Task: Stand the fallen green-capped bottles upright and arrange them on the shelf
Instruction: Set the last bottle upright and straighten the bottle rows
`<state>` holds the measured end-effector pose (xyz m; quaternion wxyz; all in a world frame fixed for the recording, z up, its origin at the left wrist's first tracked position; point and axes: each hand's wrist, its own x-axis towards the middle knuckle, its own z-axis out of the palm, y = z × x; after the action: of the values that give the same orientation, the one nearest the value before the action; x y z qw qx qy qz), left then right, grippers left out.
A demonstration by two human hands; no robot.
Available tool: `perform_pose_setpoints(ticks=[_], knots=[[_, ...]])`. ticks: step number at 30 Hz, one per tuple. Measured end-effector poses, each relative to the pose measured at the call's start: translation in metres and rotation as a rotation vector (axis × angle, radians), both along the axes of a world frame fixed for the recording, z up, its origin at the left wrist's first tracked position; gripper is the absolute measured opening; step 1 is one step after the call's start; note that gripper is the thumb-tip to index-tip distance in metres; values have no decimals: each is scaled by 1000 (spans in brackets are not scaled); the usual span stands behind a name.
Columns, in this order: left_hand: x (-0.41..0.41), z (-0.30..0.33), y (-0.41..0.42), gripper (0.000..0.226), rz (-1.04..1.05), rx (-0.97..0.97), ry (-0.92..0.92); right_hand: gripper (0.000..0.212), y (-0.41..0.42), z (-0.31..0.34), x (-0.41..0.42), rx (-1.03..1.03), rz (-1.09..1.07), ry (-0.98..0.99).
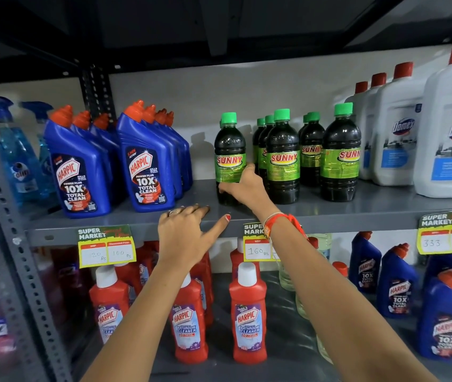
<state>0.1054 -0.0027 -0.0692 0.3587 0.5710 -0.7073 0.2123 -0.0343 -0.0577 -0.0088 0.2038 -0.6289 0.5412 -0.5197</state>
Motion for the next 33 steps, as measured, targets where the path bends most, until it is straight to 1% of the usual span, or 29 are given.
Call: perform_pose_setpoints(ticks=[3, 7, 9, 11, 13, 14, 15, 17, 18, 20, 23, 25, 29, 33], knots=[[0, 1, 0, 72, -2, -3, 1, 74, 3, 2, -1, -38, -31, -2], [0, -1, 0, 71, -6, -13, 9, 80, 22, 7, -13, -245, -137, -21], [-1, -1, 0, 72, -5, -9, 12, 72, 34, 6, -26, -322, -192, -52], [-2, -1, 1, 73, -3, -8, 19, 63, 41, 2, -41, -405, -311, -66], [-3, -1, 1, 74, -3, -7, 23, 65, 42, -1, -57, -449, -431, -66], [-3, -1, 0, 75, -5, -3, 23, 72, 41, -2, -65, -422, -460, -54], [-2, -1, 0, 75, -7, -2, 23, 82, 38, -2, -72, -353, -465, -29], [-2, -1, -1, 75, -11, 0, 29, 102, 33, -2, -82, -162, -403, 24], [-2, 0, 0, 75, -12, 2, 31, 105, 30, -2, -86, -82, -352, 21], [-2, 0, 0, 75, -13, -2, 33, 98, 28, -2, -90, 8, -268, -25], [-3, 0, 1, 76, -9, -2, 33, 76, 22, -3, -90, 9, -255, -5], [-2, 0, 1, 75, -10, -2, 32, 69, 20, -2, -89, 6, -246, 22], [-2, -1, 0, 75, 1, 11, 24, 68, 16, 0, -89, -3, -228, 49], [2, 0, -1, 74, 6, 8, 28, 72, 15, 0, -87, -11, -207, 58]])
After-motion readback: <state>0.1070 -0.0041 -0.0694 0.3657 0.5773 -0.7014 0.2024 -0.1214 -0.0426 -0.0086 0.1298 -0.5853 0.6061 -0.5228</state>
